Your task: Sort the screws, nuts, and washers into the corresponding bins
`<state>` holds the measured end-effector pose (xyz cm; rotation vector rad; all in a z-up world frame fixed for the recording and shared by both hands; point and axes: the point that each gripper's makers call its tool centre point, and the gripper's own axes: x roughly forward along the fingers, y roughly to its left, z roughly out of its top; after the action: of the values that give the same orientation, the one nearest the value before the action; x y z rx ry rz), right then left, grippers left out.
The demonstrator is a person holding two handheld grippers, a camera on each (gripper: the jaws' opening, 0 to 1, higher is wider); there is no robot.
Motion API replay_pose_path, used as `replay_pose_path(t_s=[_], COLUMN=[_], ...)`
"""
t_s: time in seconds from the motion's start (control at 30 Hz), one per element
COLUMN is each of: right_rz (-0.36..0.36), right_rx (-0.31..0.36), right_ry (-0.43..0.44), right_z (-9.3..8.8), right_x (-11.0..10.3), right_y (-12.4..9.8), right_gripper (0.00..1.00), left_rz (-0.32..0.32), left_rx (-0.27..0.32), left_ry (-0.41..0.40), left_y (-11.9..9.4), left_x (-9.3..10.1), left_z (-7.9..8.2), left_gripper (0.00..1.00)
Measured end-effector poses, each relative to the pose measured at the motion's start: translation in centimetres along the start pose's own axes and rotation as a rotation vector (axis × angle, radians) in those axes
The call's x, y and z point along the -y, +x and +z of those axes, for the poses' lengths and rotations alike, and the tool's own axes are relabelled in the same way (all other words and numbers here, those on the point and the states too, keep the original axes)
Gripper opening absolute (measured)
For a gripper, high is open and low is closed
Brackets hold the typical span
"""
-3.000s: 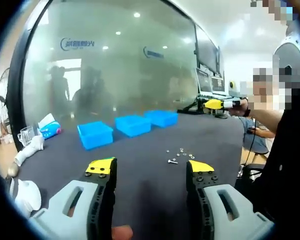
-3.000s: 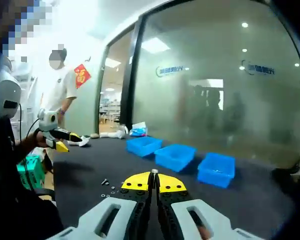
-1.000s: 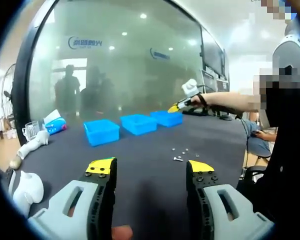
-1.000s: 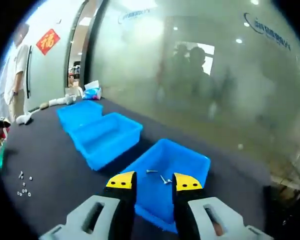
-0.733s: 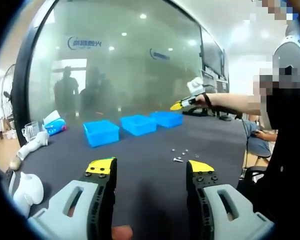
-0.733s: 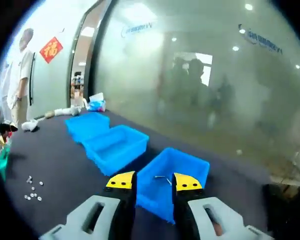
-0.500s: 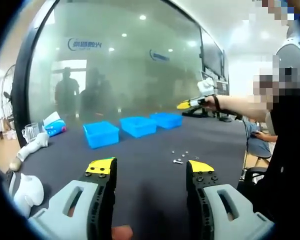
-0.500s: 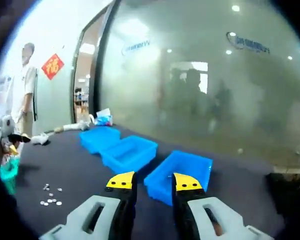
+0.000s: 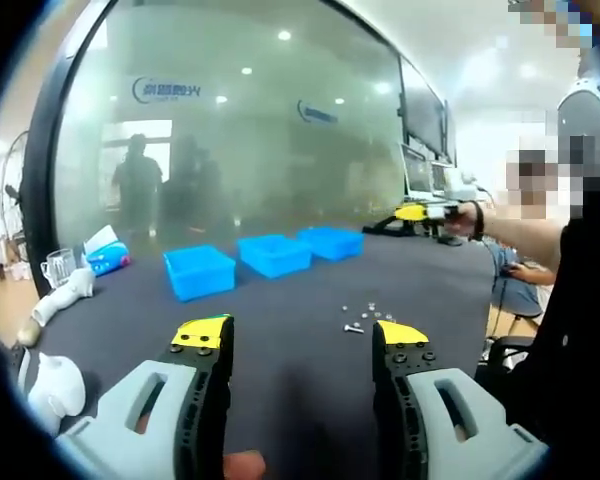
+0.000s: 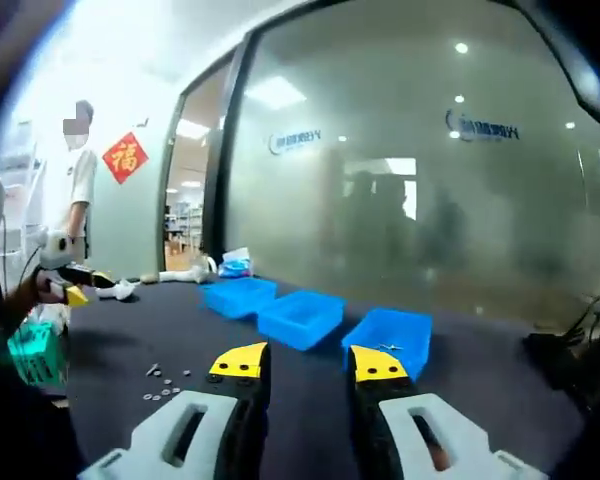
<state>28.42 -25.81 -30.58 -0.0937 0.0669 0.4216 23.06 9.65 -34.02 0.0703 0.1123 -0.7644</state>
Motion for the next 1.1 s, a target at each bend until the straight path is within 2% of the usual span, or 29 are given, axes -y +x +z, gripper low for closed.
replay_pose_path(t_s=[0.2, 0.43, 0.6, 0.73, 0.9, 1.1], right_rz=[0.024, 0.017, 0.009, 0.009, 0.121, 0.235], right_rx=[0.015, 0.024, 0.018, -0.005, -0.116, -0.159], right_ry=[-0.005, -0.017, -0.003, -0.029, -0.081, -0.151], right_z=[-0.7, -2.0, -2.8, -3.1, -3.8, -3.5], right_x=[-2.0, -3.6, -4.3, -4.5, -6.1, -8.4], right_y=[-2.3, -4.6, -5.6, -5.8, -4.9, -3.5], right_gripper=[0.33, 0.34, 0.35, 0.35, 0.35, 0.34], left_rz=[-0.007, -0.003, 0.0, -0.003, -0.004, -0.016], left_rx=[0.003, 0.008, 0.014, 0.01, 0.007, -0.004], left_ry=[-0.008, -0.007, -0.009, -0.005, -0.007, -0.003], left_y=[0.2, 0.3, 0.3, 0.3, 0.2, 0.1], left_x=[0.2, 0.2, 0.2, 0.4, 0.4, 0.7], left_z=[0.1, 0.5, 0.7, 0.7, 0.6, 0.2], left_gripper=[0.54, 0.54, 0.54, 0.54, 0.54, 0.54])
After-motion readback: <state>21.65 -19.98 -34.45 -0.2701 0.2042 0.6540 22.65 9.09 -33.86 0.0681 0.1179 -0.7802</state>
